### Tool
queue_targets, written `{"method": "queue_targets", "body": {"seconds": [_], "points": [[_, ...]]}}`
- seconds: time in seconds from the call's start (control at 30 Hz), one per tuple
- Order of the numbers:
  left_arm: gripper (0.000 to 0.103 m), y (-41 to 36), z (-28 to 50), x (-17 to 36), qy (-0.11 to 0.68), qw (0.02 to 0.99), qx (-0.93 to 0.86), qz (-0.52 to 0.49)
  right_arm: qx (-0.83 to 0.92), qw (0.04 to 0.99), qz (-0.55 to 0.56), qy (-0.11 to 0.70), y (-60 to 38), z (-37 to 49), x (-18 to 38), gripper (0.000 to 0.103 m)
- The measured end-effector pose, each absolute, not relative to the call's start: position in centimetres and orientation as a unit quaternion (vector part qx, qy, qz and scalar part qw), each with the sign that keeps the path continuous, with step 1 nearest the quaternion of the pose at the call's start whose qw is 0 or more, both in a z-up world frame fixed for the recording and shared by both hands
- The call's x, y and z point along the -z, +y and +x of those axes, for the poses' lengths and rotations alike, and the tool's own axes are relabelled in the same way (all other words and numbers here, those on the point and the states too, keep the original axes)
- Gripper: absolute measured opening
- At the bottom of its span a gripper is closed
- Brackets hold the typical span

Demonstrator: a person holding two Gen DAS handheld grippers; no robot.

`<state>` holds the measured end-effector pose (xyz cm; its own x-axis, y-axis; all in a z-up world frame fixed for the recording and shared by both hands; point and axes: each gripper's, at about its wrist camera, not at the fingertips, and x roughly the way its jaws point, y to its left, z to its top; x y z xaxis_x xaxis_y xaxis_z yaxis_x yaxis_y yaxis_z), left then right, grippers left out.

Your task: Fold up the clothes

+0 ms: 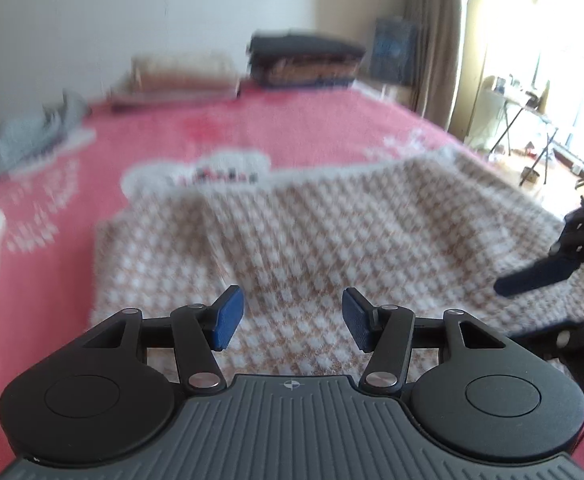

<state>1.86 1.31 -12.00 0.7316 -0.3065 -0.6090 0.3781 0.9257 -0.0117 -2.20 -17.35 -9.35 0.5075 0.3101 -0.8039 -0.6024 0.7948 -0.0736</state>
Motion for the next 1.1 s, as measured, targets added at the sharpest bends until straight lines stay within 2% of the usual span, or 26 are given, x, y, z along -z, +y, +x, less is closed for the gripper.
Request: {"method": "queue_targets", "body": {"seconds": [0.07, 0.13, 0.23, 0.37, 0.47, 0.53, 0.7, 0.8, 0.87, 1.0, 1.1], "points": [[0.055, 1.0, 0.6, 12.7, 0.32, 0.923, 0.203, 0.064, -0.275, 0.832, -0.2, 0.439, -17.2, -3.0, 11.3, 0.043], [0.055, 0.3, -0.3, 13.9, 0.328, 0.917, 0.207, 0.091, -0.277, 0.837, -0.21, 0.424, -17.6, -3.8, 13.2, 0.045], [0.055, -0.3, -1.6, 14.5, 0.307, 0.92, 0.203, 0.136, -0.275, 0.842, -0.195, 0.422, -18.1, -3.2, 10.9, 0.042], [0.056, 0.3, -1.1, 14.4, 0.315, 0.921, 0.2, 0.111, -0.197, 0.879, -0.205, 0.383, -21.8, -2.1, 9.6, 0.043], [0.056, 0.4, -0.9, 14.4, 0.319, 0.921, 0.199, 0.102, -0.15, 0.875, -0.166, 0.429, -26.0, -0.1, 14.1, 0.043], [0.056, 0.4, -1.0, 14.4, 0.318, 0.921, 0.199, 0.105, -0.157, 0.883, -0.124, 0.425, -27.1, 0.5, 13.9, 0.042], [0.056, 0.7, -1.1, 14.5, 0.32, 0.921, 0.197, 0.1, -0.128, 0.907, -0.127, 0.381, -26.6, 2.2, 10.5, 0.04], [0.057, 0.7, -1.0, 14.5, 0.32, 0.922, 0.195, 0.098, -0.081, 0.904, -0.143, 0.395, -27.8, 4.8, 13.0, 0.04], [0.057, 0.8, -1.0, 14.4, 0.322, 0.921, 0.195, 0.099, -0.072, 0.906, -0.105, 0.403, -29.6, 5.7, 14.5, 0.042], [0.057, 1.2, -0.9, 14.3, 0.325, 0.92, 0.197, 0.097, -0.052, 0.921, -0.058, 0.381, -29.8, 6.0, 11.5, 0.04], [0.057, 1.3, -0.7, 14.4, 0.327, 0.921, 0.195, 0.088, -0.006, 0.92, -0.055, 0.388, -31.5, 7.2, 12.7, 0.041]]}}
